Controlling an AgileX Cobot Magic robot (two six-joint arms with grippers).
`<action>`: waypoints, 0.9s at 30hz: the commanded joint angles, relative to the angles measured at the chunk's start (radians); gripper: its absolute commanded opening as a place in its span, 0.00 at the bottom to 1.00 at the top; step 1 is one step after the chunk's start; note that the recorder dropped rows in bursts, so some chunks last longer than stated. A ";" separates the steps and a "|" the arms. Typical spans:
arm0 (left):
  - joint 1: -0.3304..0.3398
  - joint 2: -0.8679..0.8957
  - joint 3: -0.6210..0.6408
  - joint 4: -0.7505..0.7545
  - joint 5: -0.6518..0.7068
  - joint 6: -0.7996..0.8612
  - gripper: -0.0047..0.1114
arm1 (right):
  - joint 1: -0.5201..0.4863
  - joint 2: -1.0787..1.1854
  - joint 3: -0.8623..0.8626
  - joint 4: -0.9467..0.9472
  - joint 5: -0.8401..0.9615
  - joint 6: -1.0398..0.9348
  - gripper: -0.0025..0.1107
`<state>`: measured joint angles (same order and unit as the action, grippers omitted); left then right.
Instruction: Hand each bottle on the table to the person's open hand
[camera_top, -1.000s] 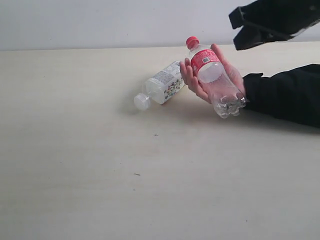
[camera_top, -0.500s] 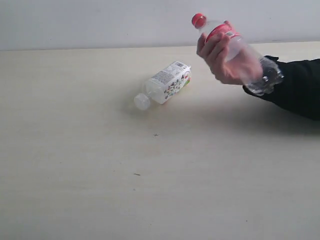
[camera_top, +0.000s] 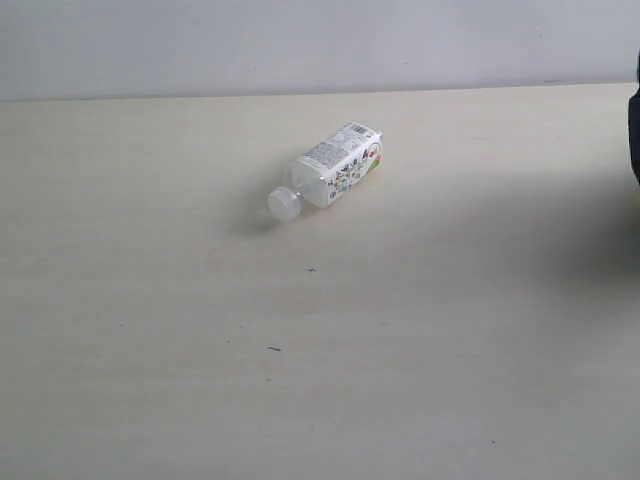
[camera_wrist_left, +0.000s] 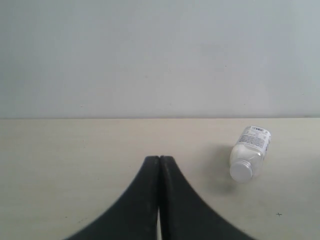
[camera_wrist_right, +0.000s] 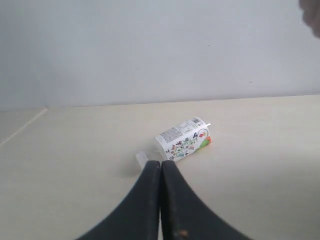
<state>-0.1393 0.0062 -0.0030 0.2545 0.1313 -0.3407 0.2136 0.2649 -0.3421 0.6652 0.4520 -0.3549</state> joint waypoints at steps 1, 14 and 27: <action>0.000 -0.006 0.003 0.001 -0.003 0.002 0.04 | -0.004 -0.005 0.006 0.008 -0.002 -0.006 0.02; 0.000 -0.006 0.003 0.001 -0.003 0.002 0.04 | -0.004 -0.005 0.171 0.019 -0.200 -0.098 0.02; 0.000 -0.006 0.003 0.001 -0.003 0.002 0.04 | -0.004 -0.005 0.236 0.069 -0.230 -0.165 0.02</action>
<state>-0.1393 0.0062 -0.0030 0.2545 0.1313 -0.3407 0.2136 0.2649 -0.1091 0.7298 0.2358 -0.5083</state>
